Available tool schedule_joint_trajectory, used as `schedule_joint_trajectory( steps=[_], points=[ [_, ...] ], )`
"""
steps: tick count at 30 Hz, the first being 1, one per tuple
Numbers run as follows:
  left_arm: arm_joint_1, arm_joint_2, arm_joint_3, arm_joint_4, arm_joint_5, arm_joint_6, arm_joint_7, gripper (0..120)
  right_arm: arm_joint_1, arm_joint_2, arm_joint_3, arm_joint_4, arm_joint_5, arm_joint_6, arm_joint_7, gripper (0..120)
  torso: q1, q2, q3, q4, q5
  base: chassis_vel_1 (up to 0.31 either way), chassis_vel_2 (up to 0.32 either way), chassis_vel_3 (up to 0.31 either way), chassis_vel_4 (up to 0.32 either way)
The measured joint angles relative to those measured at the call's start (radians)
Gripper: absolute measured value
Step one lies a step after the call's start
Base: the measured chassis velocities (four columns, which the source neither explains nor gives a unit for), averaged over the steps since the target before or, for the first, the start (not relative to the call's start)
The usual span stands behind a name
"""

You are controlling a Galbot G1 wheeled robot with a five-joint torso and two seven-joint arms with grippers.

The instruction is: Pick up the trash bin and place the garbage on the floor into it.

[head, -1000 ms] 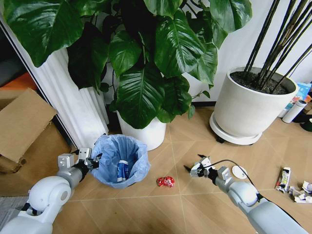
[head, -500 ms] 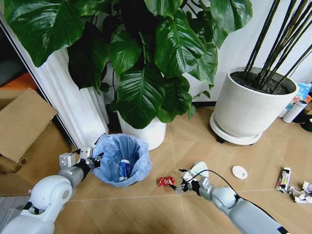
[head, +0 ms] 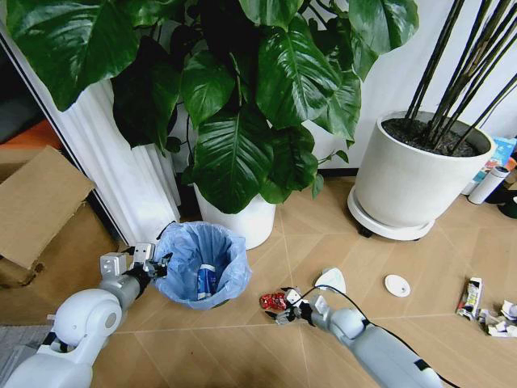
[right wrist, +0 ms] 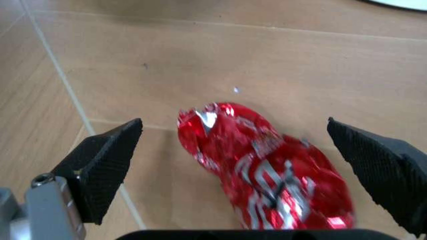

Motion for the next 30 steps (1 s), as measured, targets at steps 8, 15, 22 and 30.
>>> schedule_joint_trajectory(
  steps=[8, 15, 22, 30],
  points=[
    [-0.003, 0.000, 0.005, 0.003, -0.001, 0.000, 0.002, 0, 0.038, 0.076, 0.022, -0.102, -0.017, 0.017, -0.007, 100, 0.000, 0.000, 0.000, 0.0001, 0.0002, 0.000, 0.000, 0.000, 0.000],
    [-0.005, 0.007, 0.005, 0.003, -0.004, 0.000, 0.003, 0, 0.051, 0.100, 0.046, -0.158, -0.037, 0.023, -0.016, 100, 0.000, 0.000, 0.000, 0.0000, 0.0001, 0.000, 0.000, 0.000, 0.000],
    [-0.005, 0.007, 0.009, 0.004, -0.004, 0.000, 0.004, 0, 0.055, 0.125, 0.067, -0.200, -0.055, 0.041, -0.020, 98, 0.000, 0.000, 0.000, 0.0001, 0.0003, 0.000, 0.000, 0.000, 0.000],
    [-0.003, 0.012, 0.007, 0.003, -0.006, 0.000, 0.006, 0, 0.073, 0.150, 0.086, -0.242, -0.075, 0.052, -0.018, 73, 0.000, 0.000, 0.000, 0.0001, 0.0003, 0.000, 0.000, 0.000, 0.000]
  ],
)
